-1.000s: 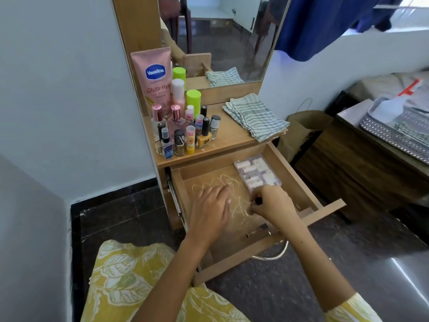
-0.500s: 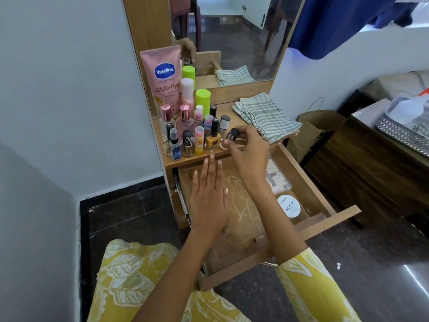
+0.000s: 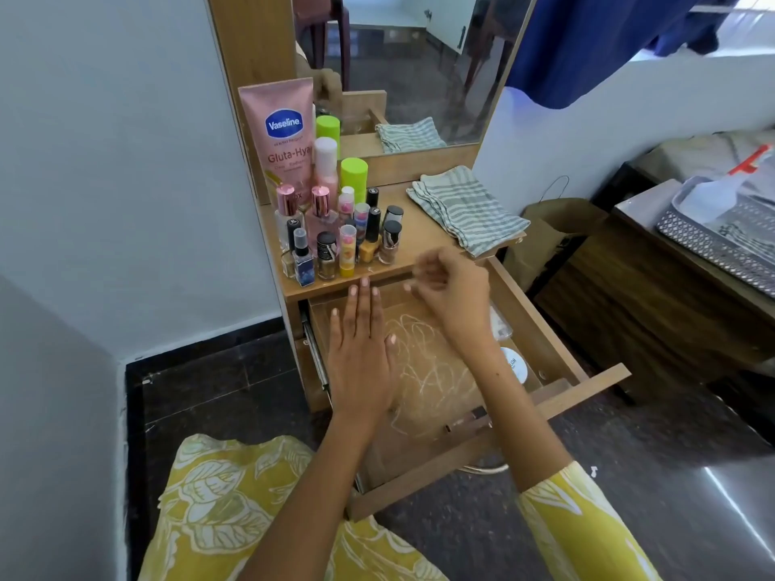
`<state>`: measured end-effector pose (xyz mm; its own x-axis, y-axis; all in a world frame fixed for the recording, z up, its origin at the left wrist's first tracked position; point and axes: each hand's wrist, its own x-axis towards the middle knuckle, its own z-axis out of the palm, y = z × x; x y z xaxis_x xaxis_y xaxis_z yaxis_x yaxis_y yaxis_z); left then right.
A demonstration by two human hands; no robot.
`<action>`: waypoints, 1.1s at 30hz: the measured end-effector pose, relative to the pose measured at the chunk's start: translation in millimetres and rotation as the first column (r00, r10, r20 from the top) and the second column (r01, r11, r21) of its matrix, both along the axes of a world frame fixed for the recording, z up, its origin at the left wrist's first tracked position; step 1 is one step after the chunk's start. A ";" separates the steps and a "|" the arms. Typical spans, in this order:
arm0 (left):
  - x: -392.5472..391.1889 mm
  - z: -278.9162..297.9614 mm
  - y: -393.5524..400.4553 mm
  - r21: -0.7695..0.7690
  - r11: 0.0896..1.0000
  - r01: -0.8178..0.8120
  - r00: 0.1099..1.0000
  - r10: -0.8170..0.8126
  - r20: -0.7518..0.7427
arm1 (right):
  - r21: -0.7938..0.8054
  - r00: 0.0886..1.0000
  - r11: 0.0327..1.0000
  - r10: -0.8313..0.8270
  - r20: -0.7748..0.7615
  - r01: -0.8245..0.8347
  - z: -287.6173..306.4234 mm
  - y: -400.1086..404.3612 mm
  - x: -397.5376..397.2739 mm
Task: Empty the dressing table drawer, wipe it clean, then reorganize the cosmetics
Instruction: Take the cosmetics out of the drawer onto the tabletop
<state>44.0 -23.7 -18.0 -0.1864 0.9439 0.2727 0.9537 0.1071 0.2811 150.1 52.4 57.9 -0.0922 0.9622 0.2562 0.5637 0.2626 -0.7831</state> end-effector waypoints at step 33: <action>0.5 -3.3 1.6 0.010 1.000 -0.026 1.000 0.026 0.018 | -0.203 0.987 0.969 0.152 0.048 -0.139 14.6 -24.3 15.7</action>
